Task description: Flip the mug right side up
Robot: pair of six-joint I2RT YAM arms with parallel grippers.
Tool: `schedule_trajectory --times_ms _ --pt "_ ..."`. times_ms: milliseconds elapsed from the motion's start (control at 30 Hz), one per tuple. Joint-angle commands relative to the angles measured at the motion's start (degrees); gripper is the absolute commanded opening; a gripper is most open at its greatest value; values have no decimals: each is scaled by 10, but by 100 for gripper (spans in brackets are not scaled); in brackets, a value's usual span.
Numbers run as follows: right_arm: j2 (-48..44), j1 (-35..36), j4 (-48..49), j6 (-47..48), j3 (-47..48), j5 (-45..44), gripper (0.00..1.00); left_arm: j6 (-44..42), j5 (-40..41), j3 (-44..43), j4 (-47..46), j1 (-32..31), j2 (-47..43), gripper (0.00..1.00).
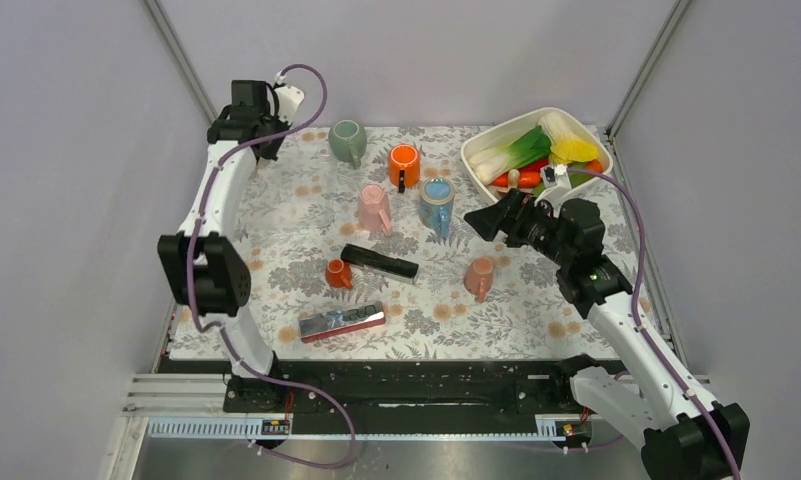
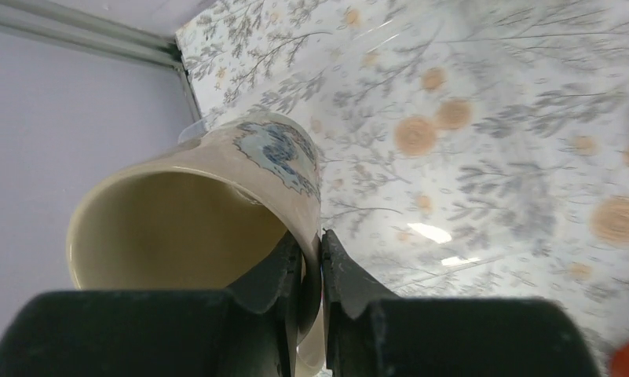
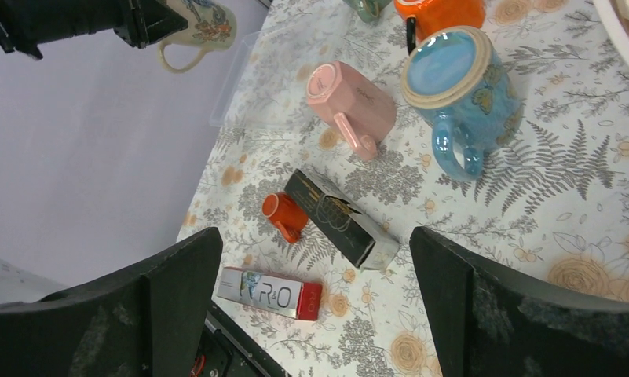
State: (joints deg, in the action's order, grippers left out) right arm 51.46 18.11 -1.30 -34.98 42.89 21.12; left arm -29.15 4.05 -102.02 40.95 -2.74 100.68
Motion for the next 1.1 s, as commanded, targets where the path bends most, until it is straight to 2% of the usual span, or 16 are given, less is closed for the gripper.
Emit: schedule_trajectory --times_ms 0,167,333,633,1067 --pt "-2 4 -24 35 10 -31 99 -60 17 -120 0 54 81 0" --pt "14 4 -41 43 14 -36 99 -56 1 -236 28 106 178 0" --pt "19 4 -60 49 11 -43 99 -76 -8 -299 28 136 240 0" --pt "9 4 -84 53 1 -68 99 -66 -72 -334 28 165 302 0" --pt "7 4 -103 53 6 -75 100 -58 -77 -374 24 177 347 0"
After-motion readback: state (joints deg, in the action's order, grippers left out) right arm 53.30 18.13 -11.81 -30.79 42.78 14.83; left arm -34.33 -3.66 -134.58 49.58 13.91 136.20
